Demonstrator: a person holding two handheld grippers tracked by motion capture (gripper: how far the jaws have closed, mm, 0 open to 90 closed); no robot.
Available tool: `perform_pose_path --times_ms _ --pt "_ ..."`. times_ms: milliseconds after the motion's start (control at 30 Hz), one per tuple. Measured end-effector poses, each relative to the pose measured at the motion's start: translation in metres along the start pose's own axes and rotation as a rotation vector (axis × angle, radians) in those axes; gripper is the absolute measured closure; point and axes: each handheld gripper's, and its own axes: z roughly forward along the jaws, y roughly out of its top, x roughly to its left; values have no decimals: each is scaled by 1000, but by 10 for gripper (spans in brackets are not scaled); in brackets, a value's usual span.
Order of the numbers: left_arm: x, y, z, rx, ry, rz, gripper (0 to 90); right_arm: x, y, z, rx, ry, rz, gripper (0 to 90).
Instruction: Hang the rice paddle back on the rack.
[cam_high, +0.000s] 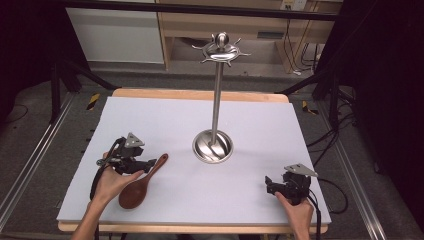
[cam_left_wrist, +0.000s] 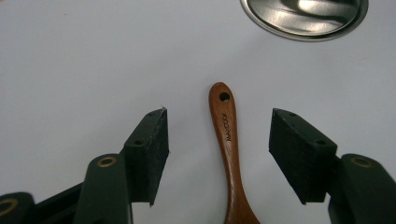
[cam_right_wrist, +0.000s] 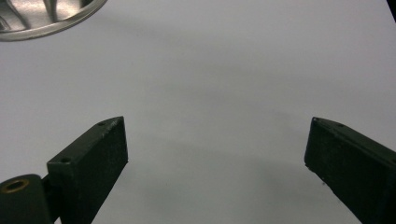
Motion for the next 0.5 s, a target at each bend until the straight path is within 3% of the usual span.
perform_pose_path --times_ms 500 --pt "-4 -7 13 80 -22 0 423 0 0 0 3 3 -1 66"
